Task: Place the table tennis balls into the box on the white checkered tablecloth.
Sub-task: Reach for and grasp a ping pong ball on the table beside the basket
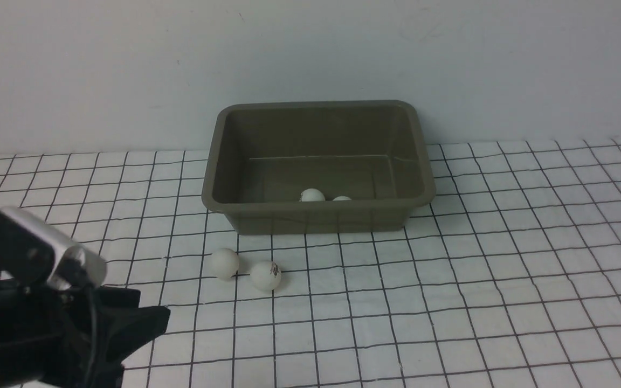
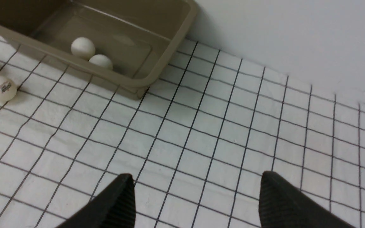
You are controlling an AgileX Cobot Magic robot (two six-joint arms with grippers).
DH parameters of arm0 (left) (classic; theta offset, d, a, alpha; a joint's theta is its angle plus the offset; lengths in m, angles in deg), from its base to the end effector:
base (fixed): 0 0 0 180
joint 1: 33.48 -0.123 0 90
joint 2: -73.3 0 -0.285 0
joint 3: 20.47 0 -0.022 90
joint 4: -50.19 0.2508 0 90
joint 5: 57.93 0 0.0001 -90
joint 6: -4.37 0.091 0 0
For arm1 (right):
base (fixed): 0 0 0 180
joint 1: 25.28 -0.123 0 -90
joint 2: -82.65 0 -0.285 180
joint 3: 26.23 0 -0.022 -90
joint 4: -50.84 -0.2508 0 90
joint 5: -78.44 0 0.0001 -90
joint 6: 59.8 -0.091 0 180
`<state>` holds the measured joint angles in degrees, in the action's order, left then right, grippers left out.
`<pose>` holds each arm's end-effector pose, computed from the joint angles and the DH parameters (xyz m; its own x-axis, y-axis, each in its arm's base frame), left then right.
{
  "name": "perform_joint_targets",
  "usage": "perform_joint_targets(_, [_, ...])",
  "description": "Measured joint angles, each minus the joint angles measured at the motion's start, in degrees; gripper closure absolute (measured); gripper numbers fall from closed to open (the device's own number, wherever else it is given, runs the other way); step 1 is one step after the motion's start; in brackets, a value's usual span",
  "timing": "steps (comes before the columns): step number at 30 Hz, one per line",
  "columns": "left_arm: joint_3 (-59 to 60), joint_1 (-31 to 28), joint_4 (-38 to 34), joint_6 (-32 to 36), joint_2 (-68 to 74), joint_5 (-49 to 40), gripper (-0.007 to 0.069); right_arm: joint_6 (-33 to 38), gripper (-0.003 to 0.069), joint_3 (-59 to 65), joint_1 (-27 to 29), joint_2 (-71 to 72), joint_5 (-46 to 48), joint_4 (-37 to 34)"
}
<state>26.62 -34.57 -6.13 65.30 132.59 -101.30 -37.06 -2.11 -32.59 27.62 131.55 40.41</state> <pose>0.1559 -0.0491 0.2665 -0.5840 0.1797 -0.7916 0.5459 0.8087 -0.2191 0.1430 0.0316 0.3653 -0.5682 -0.3551 -0.7423 -0.4105 0.9042 -0.1183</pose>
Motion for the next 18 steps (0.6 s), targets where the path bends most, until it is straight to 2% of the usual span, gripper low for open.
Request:
perform_joint_targets(4, [-4.17, 0.06, -1.26, 3.25, 11.62, 0.28, 0.0308, 0.31, 0.0182, 1.25, 0.00, 0.00, -0.97, -0.07])
perform_joint_targets(8, [-9.25, 1.45, -3.06, 3.50, 22.13, -0.03, 0.0246, 0.94, 0.0182, 1.46, 0.00, 0.00, -2.39, -0.07])
perform_joint_targets(11, [-13.76, 5.33, -3.66, 3.57, 29.71, 0.48, 0.0195, 1.13, 0.0182, 1.53, 0.00, 0.00, -3.83, -0.22])
perform_joint_targets(15, [-17.31, 9.86, -3.97, 3.57, 35.20, 4.17, 0.0187, 1.24, 0.0183, 1.53, 0.00, 0.00, -4.93, -0.41])
perform_joint_targets(18, [-18.97, 14.01, -4.57, 2.35, 38.85, 10.31, 0.0187, 1.29, 0.0183, 1.53, 0.00, 0.00, -5.34, -0.47])
